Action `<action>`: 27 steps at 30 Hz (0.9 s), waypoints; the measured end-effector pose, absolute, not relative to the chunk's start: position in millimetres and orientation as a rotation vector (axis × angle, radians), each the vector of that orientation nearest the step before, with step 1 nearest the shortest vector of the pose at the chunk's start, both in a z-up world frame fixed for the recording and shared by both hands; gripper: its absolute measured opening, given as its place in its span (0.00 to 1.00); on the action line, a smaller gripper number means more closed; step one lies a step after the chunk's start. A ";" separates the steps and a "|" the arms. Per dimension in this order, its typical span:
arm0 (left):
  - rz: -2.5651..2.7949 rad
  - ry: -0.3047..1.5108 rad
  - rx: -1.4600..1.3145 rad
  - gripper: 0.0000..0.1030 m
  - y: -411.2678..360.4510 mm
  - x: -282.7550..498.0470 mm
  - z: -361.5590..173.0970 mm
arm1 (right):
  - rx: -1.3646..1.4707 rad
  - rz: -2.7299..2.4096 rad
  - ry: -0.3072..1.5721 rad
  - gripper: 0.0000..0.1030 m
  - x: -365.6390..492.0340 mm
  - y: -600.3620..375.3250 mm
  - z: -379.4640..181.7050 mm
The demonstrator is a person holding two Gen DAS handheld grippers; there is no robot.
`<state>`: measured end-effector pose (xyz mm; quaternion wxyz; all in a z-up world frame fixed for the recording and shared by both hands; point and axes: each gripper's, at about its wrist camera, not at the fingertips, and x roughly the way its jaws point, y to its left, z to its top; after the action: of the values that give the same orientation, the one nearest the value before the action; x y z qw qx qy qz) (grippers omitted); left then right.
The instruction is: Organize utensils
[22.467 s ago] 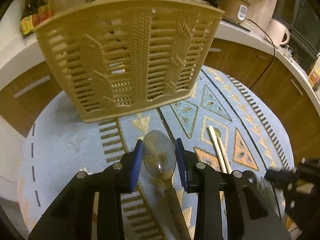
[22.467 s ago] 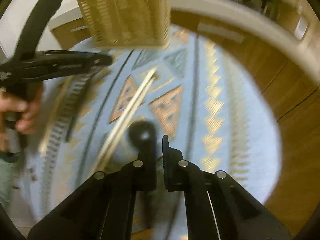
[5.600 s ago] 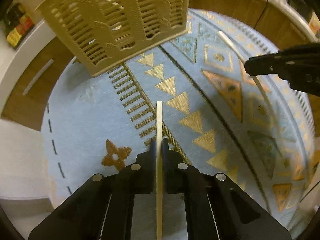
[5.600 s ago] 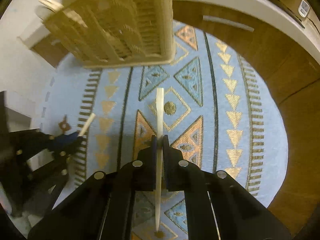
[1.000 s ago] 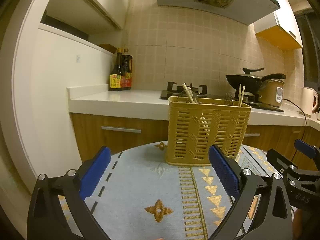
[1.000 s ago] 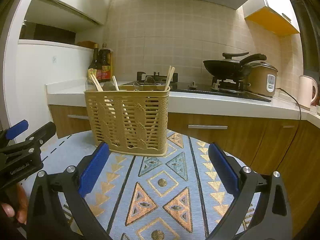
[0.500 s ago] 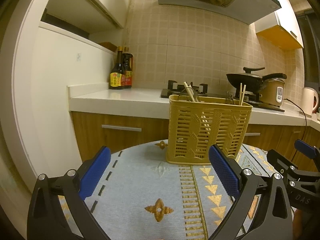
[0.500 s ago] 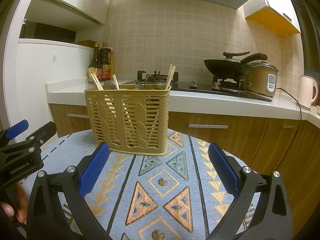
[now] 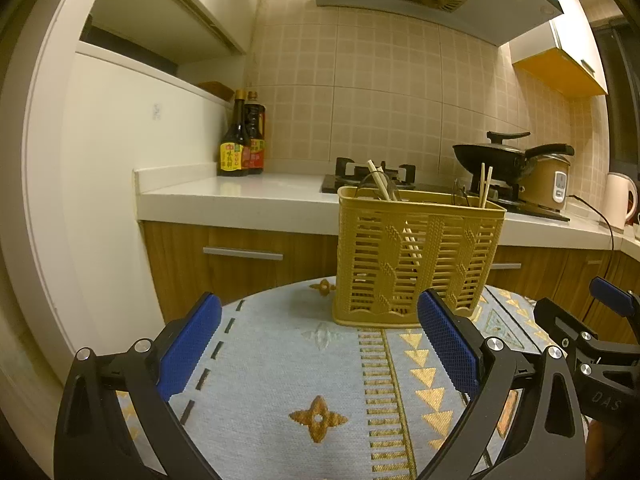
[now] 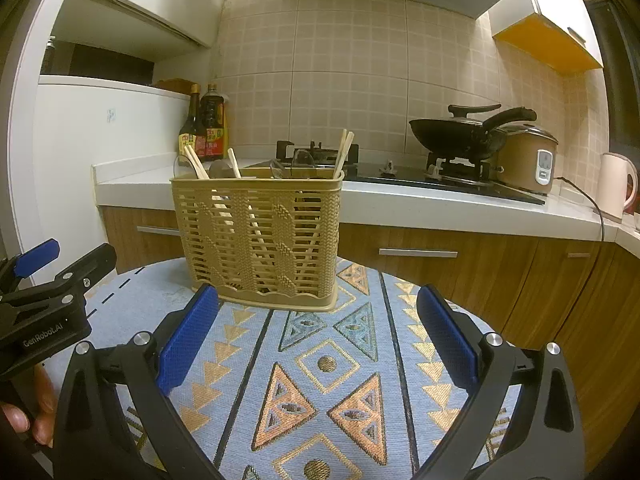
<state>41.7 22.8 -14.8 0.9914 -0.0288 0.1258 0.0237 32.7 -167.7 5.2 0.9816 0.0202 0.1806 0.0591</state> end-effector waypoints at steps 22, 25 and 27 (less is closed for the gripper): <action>0.046 0.270 -0.062 0.93 22.9 43.8 -17.5 | 0.037 0.122 0.362 0.92 32.0 -166.5 5.1; 0.047 0.270 -0.062 0.93 22.9 43.8 -17.4 | 0.036 0.122 0.362 0.92 32.0 -166.4 5.2; 0.047 0.270 -0.062 0.93 23.0 43.6 -17.5 | 0.035 0.122 0.362 0.92 31.7 -166.4 5.3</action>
<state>43.6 23.0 -17.5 0.9902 -0.0311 0.1345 0.0232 31.7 -166.4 5.3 0.9817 0.0176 0.1798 0.0604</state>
